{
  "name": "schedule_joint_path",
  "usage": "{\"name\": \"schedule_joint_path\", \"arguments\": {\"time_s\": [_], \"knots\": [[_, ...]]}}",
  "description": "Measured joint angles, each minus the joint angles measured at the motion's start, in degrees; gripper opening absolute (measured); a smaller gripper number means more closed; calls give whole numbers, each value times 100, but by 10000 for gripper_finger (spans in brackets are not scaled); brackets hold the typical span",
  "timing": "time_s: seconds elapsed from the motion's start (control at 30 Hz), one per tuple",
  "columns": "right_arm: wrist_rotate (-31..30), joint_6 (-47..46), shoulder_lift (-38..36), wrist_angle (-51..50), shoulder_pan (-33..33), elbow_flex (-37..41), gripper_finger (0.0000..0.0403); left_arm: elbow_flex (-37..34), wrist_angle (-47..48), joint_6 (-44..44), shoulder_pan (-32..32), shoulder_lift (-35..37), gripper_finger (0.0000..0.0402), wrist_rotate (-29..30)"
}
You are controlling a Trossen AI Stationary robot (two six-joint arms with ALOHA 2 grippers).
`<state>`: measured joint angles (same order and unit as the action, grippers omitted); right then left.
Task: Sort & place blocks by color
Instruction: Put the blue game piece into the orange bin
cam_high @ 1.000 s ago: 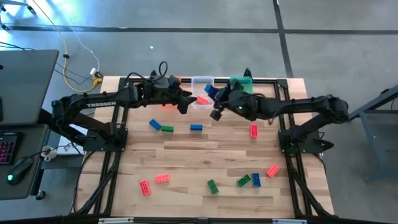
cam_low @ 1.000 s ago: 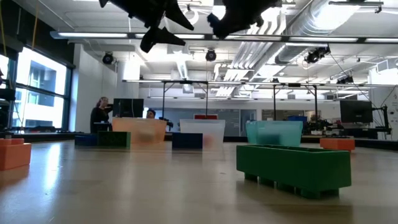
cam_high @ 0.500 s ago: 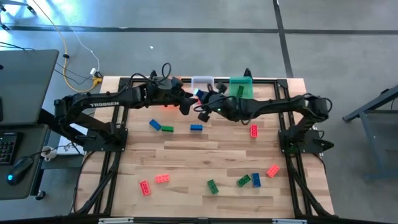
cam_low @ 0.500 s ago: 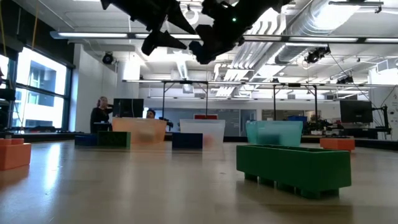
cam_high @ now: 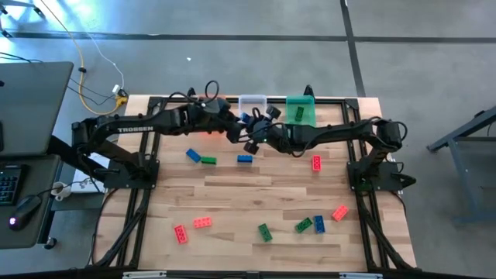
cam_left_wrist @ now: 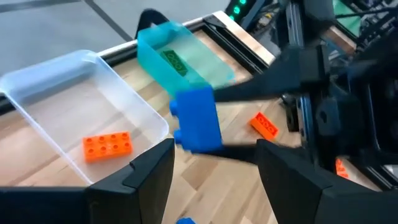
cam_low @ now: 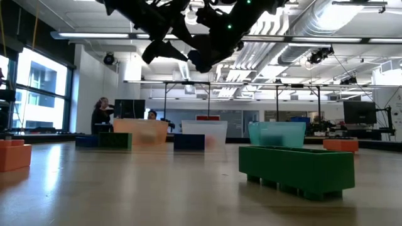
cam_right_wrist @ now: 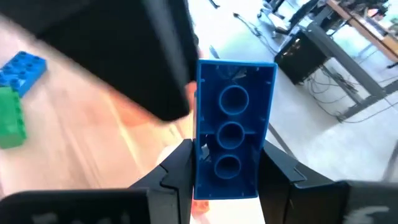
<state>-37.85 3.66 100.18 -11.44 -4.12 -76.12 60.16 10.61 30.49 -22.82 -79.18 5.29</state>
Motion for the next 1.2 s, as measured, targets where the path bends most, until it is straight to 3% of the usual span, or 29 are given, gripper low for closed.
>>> {"name": "schedule_joint_path", "arguments": {"time_s": [0.17,0.53,0.9,0.97,1.03,1.2], "knots": [[124,23,-4,127,57,2,106,0,3,-26,-44,4,213,302],[174,284,-11,597,203,4,106,8,-59,-67,-80,9,204,103],[207,306,-11,578,184,7,106,9,-144,-473,-43,9,82,55],[181,306,-11,555,186,7,105,9,-157,-613,-42,9,74,58],[116,302,-11,519,213,7,120,9,-150,-758,-22,9,74,54],[41,264,-26,395,326,7,210,7,-90,-1307,5,9,64,33]]}}
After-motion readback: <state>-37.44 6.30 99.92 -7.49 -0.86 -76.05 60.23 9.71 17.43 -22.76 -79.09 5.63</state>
